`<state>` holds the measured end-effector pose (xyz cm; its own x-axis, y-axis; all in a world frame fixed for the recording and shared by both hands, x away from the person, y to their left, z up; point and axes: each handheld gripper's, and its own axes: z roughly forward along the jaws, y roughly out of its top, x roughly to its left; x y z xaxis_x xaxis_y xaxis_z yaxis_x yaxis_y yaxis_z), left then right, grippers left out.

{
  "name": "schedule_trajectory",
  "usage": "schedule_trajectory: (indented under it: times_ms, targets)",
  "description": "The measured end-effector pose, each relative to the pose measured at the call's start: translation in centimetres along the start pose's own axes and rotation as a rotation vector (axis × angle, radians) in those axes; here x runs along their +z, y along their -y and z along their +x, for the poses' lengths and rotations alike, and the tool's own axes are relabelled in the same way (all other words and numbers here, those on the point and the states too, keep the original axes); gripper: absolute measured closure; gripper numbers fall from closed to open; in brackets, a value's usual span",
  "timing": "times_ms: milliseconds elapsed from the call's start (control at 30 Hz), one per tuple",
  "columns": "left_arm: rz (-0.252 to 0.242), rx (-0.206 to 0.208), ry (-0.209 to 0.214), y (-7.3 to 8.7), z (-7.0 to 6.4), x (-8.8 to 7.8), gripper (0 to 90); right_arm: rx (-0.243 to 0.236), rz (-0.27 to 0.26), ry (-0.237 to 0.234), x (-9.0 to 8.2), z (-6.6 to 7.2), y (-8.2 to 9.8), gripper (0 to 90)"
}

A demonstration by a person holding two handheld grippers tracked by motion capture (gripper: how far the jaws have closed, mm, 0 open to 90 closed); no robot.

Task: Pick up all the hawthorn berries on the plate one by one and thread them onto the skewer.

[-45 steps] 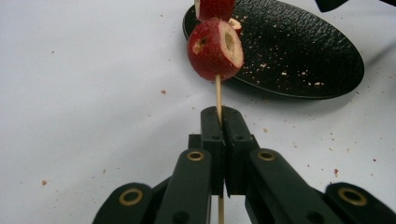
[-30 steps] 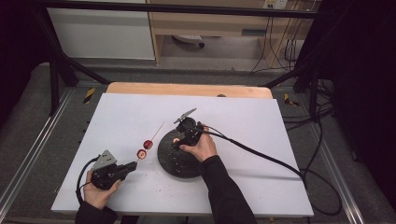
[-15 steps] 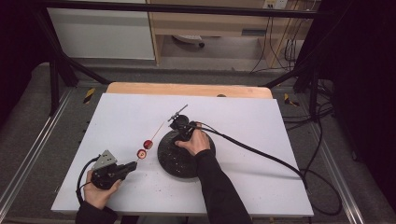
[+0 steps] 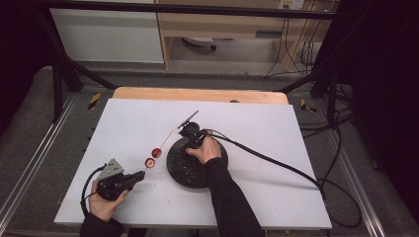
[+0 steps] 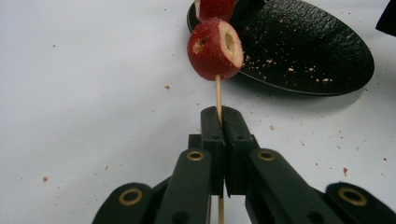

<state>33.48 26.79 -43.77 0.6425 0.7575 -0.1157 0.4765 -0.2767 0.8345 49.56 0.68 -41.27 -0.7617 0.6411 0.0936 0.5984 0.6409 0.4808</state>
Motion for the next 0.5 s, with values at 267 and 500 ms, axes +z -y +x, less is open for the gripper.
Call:
schedule_trajectory:
  times_ms: [267, 500]
  targets:
    - [-0.001, 0.001, 0.001, -0.02, 0.02, -0.04, 88.0, 0.017, 0.009, -0.006, 0.09, -0.05, 0.00, 61.7]
    - [-0.002, 0.003, 0.001, -0.03, -0.01, -0.06, 88.0, 0.039, 0.020, -0.012, 0.02, -0.10, -0.01, 62.3]
